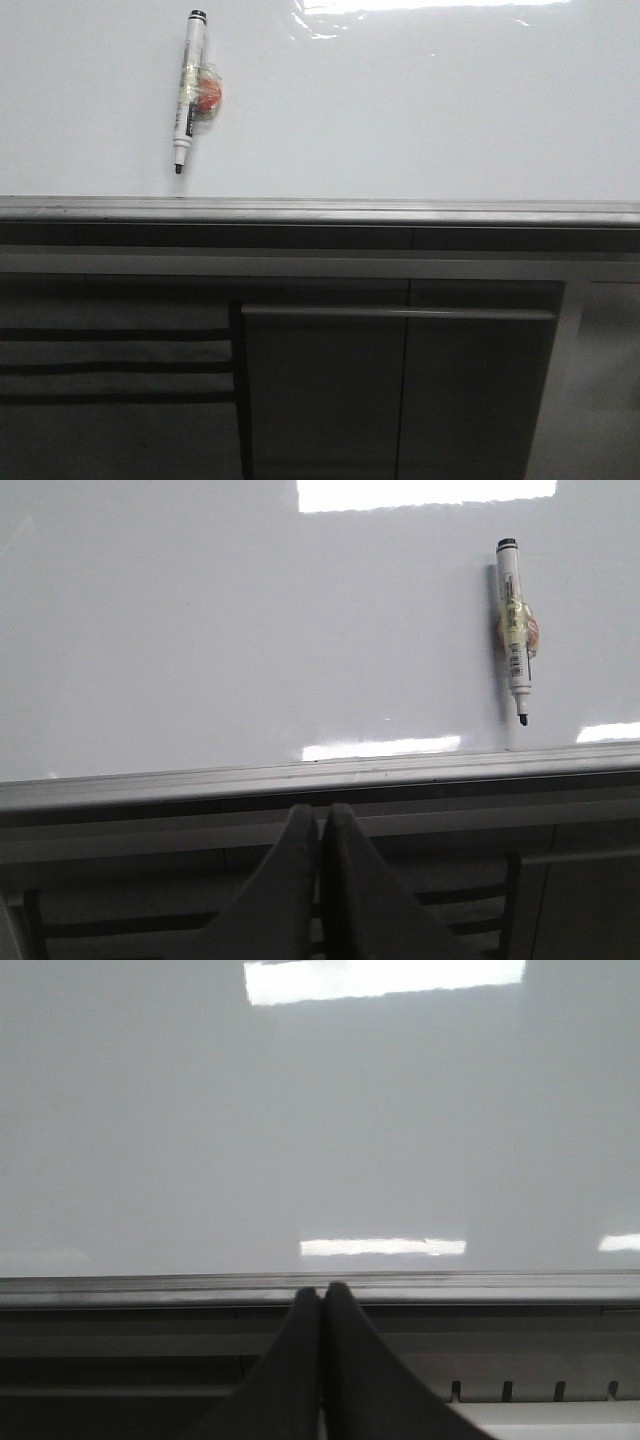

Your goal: Write number 0 on whiteboard

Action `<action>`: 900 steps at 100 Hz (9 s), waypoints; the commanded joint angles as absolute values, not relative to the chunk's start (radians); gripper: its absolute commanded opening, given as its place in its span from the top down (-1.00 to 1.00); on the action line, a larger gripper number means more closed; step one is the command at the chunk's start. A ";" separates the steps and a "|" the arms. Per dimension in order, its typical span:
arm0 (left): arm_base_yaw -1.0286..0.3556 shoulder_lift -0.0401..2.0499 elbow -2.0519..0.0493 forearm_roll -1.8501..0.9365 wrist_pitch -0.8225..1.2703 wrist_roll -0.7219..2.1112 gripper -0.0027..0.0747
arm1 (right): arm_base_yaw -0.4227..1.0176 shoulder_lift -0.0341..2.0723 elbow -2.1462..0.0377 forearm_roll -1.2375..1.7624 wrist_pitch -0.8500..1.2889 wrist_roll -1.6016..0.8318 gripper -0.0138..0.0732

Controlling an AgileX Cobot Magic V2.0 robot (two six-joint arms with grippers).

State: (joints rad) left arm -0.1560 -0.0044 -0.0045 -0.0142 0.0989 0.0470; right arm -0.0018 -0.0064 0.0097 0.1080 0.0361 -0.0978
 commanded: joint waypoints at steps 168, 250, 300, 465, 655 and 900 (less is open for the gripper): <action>-0.154 -0.012 -0.211 -0.104 0.071 0.037 0.98 | -0.007 -0.011 -0.206 0.176 0.180 -0.105 0.84; -0.163 0.529 -0.698 -0.010 0.651 0.044 0.73 | -0.007 0.448 -0.629 0.176 0.624 -0.113 0.74; -0.449 0.949 -0.725 -0.130 0.247 0.094 -0.04 | -0.007 0.493 -0.629 0.176 0.631 -0.113 -0.03; -0.646 1.441 -1.109 0.152 0.670 0.434 0.98 | 0.102 0.766 -0.814 0.486 0.921 -0.667 -0.03; -0.743 1.390 -1.305 -0.173 0.884 0.633 -0.27 | 0.541 1.254 -1.187 0.549 0.939 -1.063 0.60; -0.325 0.798 -0.640 -0.575 0.221 0.508 -0.27 | 0.127 1.540 -1.485 0.500 1.106 -0.524 0.60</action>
State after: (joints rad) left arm -0.3266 0.8007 -0.6143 -0.5661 0.2827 0.5187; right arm 0.1324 1.5919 -1.4097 0.4771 1.1428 -0.5320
